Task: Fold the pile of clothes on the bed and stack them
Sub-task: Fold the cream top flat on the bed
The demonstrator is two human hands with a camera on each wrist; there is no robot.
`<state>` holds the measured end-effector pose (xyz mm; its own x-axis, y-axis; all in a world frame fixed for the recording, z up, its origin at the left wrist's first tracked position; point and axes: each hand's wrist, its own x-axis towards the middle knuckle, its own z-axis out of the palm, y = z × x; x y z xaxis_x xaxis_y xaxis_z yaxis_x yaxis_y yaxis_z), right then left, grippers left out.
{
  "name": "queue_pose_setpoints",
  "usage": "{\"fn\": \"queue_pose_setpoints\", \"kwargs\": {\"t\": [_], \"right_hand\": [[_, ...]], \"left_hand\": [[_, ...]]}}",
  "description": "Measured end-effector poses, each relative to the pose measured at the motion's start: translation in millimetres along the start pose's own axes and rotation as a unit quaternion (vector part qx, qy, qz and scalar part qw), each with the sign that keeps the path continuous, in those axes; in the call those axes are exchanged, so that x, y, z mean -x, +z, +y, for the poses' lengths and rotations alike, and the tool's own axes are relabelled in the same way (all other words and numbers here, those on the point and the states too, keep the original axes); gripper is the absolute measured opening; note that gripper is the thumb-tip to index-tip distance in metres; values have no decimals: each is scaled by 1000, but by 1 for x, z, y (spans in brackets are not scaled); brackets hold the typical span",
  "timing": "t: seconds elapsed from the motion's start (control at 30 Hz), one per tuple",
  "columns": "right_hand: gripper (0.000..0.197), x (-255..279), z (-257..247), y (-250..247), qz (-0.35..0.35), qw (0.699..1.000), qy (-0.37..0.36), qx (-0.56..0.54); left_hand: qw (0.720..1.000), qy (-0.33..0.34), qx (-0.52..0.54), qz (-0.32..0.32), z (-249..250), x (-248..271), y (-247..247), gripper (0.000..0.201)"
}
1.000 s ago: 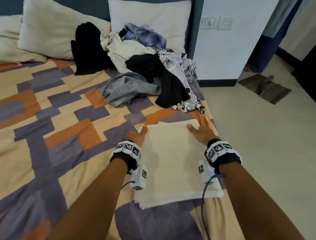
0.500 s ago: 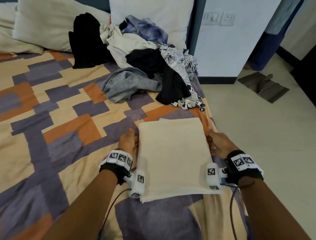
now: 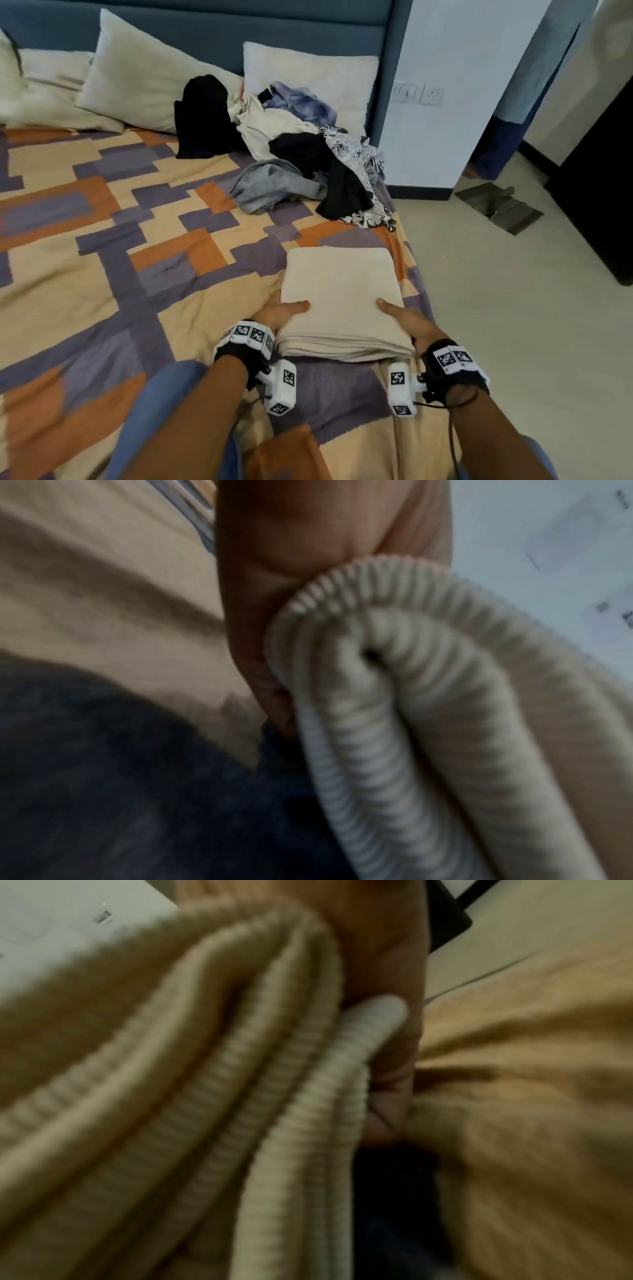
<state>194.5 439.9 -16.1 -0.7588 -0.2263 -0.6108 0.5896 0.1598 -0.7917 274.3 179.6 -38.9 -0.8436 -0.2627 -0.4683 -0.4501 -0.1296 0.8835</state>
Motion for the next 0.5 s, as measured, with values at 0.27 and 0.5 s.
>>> {"fn": "queue_pose_setpoints", "kwargs": {"t": [0.27,0.5], "right_hand": [[41,26,-42,74,-153,984,-59,-62],[56,-80,-111,228,-241,965,-86,-60]], "left_hand": [[998,18,-59,-21,79,18,-86,63],[989,76,-42,117,139,-23,-224,50]]}}
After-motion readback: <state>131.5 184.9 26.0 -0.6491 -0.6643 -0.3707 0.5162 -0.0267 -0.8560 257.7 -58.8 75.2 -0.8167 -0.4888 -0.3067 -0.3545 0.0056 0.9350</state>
